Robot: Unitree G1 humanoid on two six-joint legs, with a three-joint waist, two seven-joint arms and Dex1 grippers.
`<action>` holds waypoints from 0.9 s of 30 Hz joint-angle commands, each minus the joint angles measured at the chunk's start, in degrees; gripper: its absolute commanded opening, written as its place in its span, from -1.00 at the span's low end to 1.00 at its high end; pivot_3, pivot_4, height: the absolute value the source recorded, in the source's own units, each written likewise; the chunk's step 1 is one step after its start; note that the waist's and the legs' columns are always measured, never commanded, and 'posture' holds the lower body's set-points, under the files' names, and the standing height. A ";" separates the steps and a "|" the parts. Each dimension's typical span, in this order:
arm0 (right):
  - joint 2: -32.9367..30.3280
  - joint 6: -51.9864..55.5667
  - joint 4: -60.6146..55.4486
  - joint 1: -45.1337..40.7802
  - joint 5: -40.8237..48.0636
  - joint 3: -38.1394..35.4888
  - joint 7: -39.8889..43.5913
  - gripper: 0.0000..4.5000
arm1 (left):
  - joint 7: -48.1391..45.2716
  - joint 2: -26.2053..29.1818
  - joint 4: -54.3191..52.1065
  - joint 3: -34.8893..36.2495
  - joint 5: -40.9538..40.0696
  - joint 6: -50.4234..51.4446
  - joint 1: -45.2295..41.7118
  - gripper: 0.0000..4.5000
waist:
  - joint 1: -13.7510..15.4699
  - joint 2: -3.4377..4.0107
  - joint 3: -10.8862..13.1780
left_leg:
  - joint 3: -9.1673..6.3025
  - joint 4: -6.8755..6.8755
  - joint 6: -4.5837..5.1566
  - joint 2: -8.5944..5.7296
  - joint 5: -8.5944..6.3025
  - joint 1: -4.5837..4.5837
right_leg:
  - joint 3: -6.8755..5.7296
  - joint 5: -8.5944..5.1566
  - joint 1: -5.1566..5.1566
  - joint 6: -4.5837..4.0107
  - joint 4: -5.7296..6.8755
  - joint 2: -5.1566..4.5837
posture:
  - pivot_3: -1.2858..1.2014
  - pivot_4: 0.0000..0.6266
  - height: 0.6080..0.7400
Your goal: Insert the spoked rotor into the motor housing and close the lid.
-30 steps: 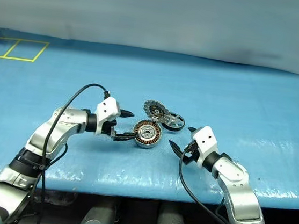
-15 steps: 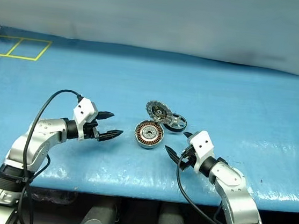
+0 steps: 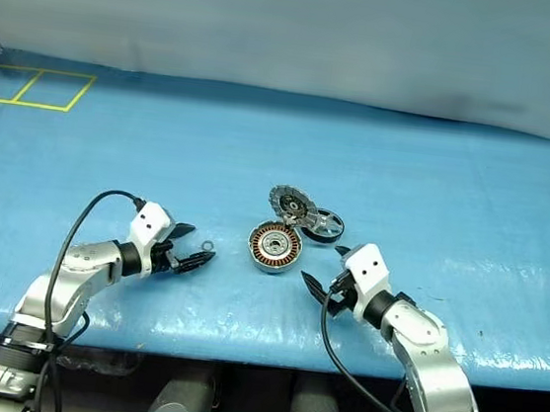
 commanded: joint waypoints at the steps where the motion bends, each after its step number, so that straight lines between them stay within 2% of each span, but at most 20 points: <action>1: -0.23 -0.38 -2.07 -0.72 0.04 -0.28 -0.05 1.00 | 0.02 -0.09 0.79 -1.14 1.12 -1.04 -0.18 0.84 | 0.00 0.00 0.00 | 0.00 0.00 0.00 0.00 0.00 0.01 | 0.00 0.00 0.00 0.00 0.00 0.00 | 0.03 -0.52 1.00; 3: -0.21 -0.45 -1.88 -0.87 -0.20 -0.13 -0.15 1.00 | 0.19 -0.18 1.02 -1.64 1.61 -0.80 0.02 0.65 | 0.01 0.01 -0.01 | 0.00 0.00 0.00 0.00 0.00 0.01 | 0.00 0.00 0.00 0.00 0.00 0.00 | 0.03 -0.52 1.00; 5: -0.11 -0.46 -1.79 -0.94 -0.32 -0.03 -0.20 1.00 | 0.04 -0.12 0.83 -2.17 2.10 -0.31 0.24 0.38 | 0.00 0.02 -0.02 | 0.01 0.00 0.00 0.00 0.00 0.01 | 0.00 0.00 0.00 0.00 -0.01 -0.01 | 0.03 -0.52 1.00; 23: -0.61 0.95 -1.75 0.29 2.81 1.64 4.16 1.00 | -0.50 -0.72 1.38 -3.89 3.57 -0.20 -0.67 0.38 | 0.44 0.16 -0.10 | 0.01 -0.01 -0.01 -0.01 -0.01 0.01 | 0.00 0.00 0.02 0.00 -0.03 -0.04 | 0.03 -0.52 1.00; 25: -0.61 0.81 -1.77 0.31 2.74 1.56 4.10 1.00 | -0.30 -1.00 1.54 -4.00 3.76 -0.28 -0.92 0.22 | 0.46 0.16 -0.10 | 0.01 -0.01 -0.02 -0.01 -0.02 0.01 | 0.00 0.00 0.01 0.00 -0.03 -0.05 | 0.03 -0.52 1.00; 27: -0.63 0.72 -1.78 0.31 2.71 1.48 4.05 1.00 | -0.12 -1.01 1.85 -4.46 4.40 -0.55 -1.26 -0.02 | 0.46 0.16 -0.10 | 0.01 -0.01 -0.03 -0.01 -0.02 0.01 | -0.01 -0.01 0.01 0.00 -0.04 -0.05 | 0.03 -0.52 1.00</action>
